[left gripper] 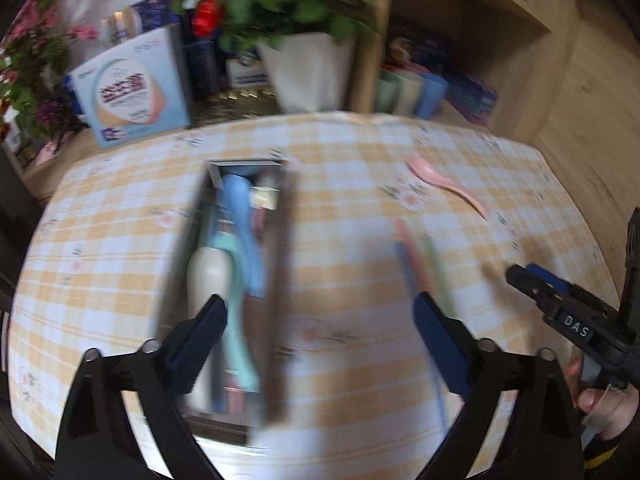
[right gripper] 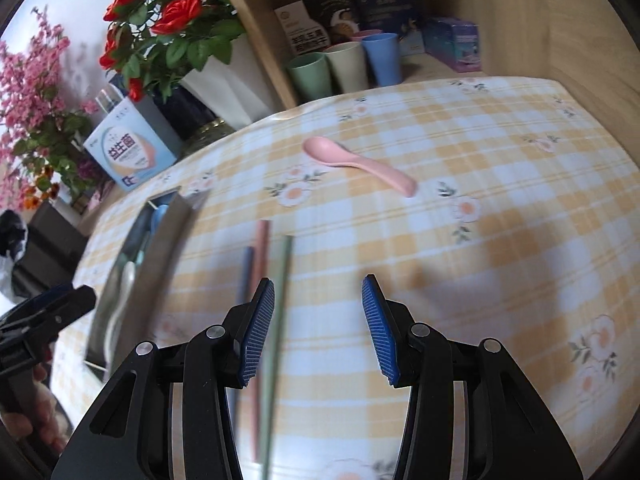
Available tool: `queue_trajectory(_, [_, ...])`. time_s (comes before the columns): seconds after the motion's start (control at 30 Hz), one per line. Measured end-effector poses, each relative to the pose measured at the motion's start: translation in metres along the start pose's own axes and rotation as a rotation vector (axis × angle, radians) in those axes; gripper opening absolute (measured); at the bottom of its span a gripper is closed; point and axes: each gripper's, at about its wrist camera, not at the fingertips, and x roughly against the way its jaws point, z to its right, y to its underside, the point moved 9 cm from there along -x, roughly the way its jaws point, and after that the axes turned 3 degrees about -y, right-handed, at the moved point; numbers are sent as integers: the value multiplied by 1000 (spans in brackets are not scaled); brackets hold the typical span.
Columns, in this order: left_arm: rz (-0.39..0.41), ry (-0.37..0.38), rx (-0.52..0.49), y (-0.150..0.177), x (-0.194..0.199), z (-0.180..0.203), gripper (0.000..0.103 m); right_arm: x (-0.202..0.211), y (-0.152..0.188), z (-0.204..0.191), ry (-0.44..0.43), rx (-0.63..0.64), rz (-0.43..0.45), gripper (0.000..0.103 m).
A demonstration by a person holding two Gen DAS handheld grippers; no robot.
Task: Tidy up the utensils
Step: 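Move the left gripper to the blue chopstick and close on it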
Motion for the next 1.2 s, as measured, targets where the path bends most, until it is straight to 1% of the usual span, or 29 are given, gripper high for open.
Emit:
queue_trajectory(0.03, [-8,4,-3,2,-4,7,81,1,1,4,9,7,8,45])
queue_trajectory(0.07, [-24,17,-6,8,-11,19,74,3,3,10,22,21,19,45])
queue_trajectory(0.1, [-38,32,-5,13,-17,29,71,4,4,13,30,32,27,45])
queue_trajectory(0.13, [-50,45,-1,18,-22,37,66,6,5,16,42,47,38,45])
queue_trajectory(0.2, [-73,62,6,26,-31,48,63,9,8,23,69,89,62,45])
queue_trajectory(0.33, [-113,67,-11,39,-44,61,52,10,13,35,122,148,89,45])
queue_trajectory(0.4, [-125,61,-17,41,-50,62,48,9,15,42,132,150,99,45])
queue_trajectory(0.5, [-140,55,-7,44,-56,62,40,8,15,49,134,131,105,45])
queue_trajectory(0.73, [-163,66,-6,44,-69,73,36,9,16,45,137,153,120,45])
queue_trajectory(0.77, [-165,65,-9,45,-70,74,34,9,17,43,136,159,121,45])
queue_trajectory(0.97, [-153,29,-31,42,-74,75,27,8,20,37,124,187,111,45])
queue_trajectory(1.1, [-132,1,-68,36,-80,78,27,7,21,35,122,196,107,45])
queue_trajectory(1.2, [-124,-6,-70,31,-84,79,27,7,22,34,120,203,103,45])
